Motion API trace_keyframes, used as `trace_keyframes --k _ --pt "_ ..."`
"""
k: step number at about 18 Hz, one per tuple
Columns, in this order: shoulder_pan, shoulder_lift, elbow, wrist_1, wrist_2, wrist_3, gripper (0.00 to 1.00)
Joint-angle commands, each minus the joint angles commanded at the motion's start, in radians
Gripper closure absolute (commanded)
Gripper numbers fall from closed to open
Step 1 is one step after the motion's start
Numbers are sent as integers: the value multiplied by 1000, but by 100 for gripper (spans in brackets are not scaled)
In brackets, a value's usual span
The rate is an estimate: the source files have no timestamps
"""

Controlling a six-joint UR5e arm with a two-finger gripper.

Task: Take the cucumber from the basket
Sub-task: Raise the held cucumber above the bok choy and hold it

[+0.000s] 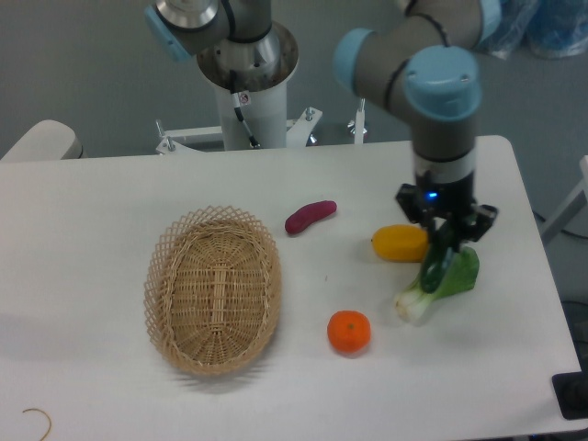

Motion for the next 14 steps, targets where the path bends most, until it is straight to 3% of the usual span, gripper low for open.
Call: trace_keyframes --k 14 --pt "0 -3 6 -2 -5 5 74"
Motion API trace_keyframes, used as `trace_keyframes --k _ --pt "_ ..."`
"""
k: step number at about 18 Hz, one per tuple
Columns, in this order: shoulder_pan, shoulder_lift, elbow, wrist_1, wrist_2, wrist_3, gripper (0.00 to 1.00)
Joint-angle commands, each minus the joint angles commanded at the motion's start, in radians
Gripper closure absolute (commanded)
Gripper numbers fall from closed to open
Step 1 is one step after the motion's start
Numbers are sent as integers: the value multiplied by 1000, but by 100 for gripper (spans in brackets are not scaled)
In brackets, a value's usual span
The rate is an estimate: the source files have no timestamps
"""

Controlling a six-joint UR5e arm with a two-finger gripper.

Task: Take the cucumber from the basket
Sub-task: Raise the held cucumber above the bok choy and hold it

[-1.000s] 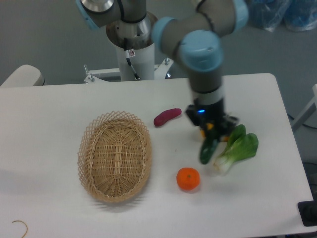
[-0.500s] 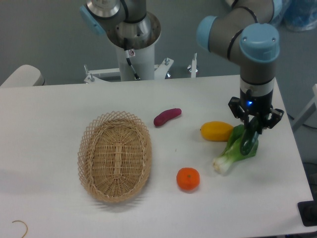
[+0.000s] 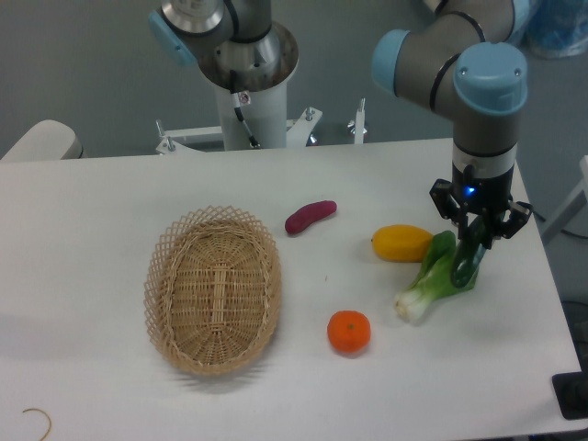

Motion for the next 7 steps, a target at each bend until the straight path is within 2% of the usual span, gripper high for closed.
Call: trace_keyframes --k 7 --pt "0 2 -8 0 0 0 74"
